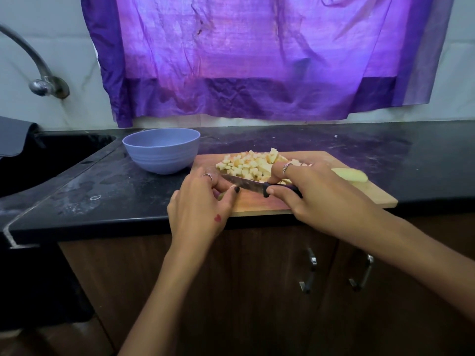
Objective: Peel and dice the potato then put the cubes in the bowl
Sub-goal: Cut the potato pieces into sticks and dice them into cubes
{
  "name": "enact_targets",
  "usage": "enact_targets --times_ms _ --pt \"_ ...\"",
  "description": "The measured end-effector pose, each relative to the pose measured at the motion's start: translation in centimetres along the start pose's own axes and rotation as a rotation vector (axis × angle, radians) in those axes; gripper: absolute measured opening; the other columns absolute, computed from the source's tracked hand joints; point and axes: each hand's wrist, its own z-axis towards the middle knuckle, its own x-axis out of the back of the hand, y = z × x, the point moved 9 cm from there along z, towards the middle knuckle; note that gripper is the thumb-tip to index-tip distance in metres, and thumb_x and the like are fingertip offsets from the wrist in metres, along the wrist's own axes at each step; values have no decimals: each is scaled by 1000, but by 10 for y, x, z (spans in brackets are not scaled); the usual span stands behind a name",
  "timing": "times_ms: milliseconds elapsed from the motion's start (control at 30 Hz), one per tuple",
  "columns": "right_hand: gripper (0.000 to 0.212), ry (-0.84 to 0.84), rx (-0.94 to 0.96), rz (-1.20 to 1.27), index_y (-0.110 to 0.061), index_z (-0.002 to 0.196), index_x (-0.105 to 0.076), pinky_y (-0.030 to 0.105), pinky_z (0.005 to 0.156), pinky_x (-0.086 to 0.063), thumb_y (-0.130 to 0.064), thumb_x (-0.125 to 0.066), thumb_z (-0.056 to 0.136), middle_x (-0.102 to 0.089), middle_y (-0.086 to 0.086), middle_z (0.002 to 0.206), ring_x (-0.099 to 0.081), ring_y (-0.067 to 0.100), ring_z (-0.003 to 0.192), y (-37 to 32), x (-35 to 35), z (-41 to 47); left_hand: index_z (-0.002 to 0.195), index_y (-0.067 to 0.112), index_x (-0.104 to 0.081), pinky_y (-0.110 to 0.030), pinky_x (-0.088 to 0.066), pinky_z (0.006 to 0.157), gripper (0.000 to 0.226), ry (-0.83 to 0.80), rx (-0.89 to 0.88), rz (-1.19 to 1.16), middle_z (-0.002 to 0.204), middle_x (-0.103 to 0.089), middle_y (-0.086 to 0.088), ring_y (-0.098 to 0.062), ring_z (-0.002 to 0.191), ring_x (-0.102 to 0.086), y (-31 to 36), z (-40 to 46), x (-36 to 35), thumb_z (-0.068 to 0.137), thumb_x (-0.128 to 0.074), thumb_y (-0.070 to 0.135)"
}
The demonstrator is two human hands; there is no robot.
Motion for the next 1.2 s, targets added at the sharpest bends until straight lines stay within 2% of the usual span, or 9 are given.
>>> enact_targets --times_ms 133,300,367,467,533,733,867,1033,1200 --pt "8 8 12 18 -35 88 -47 44 77 -48 -38 -51 95 -57 -3 79 -52 20 79 -1 2 7 77 31 -63 -32 -36 75 20 -7 1 0 82 -44 14 -5 84 -45 -1 1 0 86 -64 49" --pt "12 -26 -2 -39 -29 93 -55 44 80 -49 -40 -50 95 -58 -4 80 -55 22 82 -2 -4 21 82 31 -67 -34 -41 78 18 -25 -8 -5 91 -49 12 -6 87 -49 -2 2 -3 86 -64 48" --pt "13 -39 1 -41 -26 94 -57 39 73 -48 -38 -51 95 -56 -5 78 -56 23 83 -6 -10 27 80 29 -68 -33 -38 76 20 -15 0 4 90 -49 12 -8 88 -50 -3 3 -3 86 -64 48" --pt "14 -52 13 -88 -24 96 -56 28 51 -30 -36 -49 97 -43 -9 70 -49 19 76 -13 -16 31 79 27 -68 -33 -38 75 22 9 3 21 88 -47 12 -10 90 -50 -4 3 -2 86 -63 47" --pt "12 -58 21 -107 -26 95 -53 25 48 -25 -36 -47 97 -42 -8 69 -49 19 73 -14 -19 29 80 27 -69 -34 -40 75 22 16 8 25 88 -47 12 -10 89 -50 -4 2 -3 86 -63 47" --pt "9 -86 16 -122 -30 93 -45 21 49 -29 -36 -43 99 -44 -7 71 -54 20 76 -15 -17 17 80 26 -68 -33 -38 77 22 45 5 35 88 -49 10 -8 88 -45 -1 -1 0 87 -63 47" --pt "11 -61 11 -171 -30 99 -46 34 61 -48 -39 -40 99 -57 -1 84 -59 22 79 -13 -12 3 82 26 -70 -33 -39 77 22 35 -10 26 89 -49 9 -8 86 -44 0 -1 1 87 -64 46" --pt "18 -20 -67 -147 -26 109 -54 33 70 -46 -37 -44 99 -63 2 96 -58 23 94 -1 -1 -10 80 25 -69 -37 -46 79 26 15 -42 -21 91 -56 7 -11 89 -50 1 0 2 86 -63 49" --pt "8 80 -104 23 -28 98 -56 40 75 -49 -34 -52 96 -61 2 89 -55 21 89 -3 4 -14 100 22 -73 -36 -48 83 30 -4 -68 -68 99 -63 1 -13 96 -54 -6 -1 3 86 -62 47"
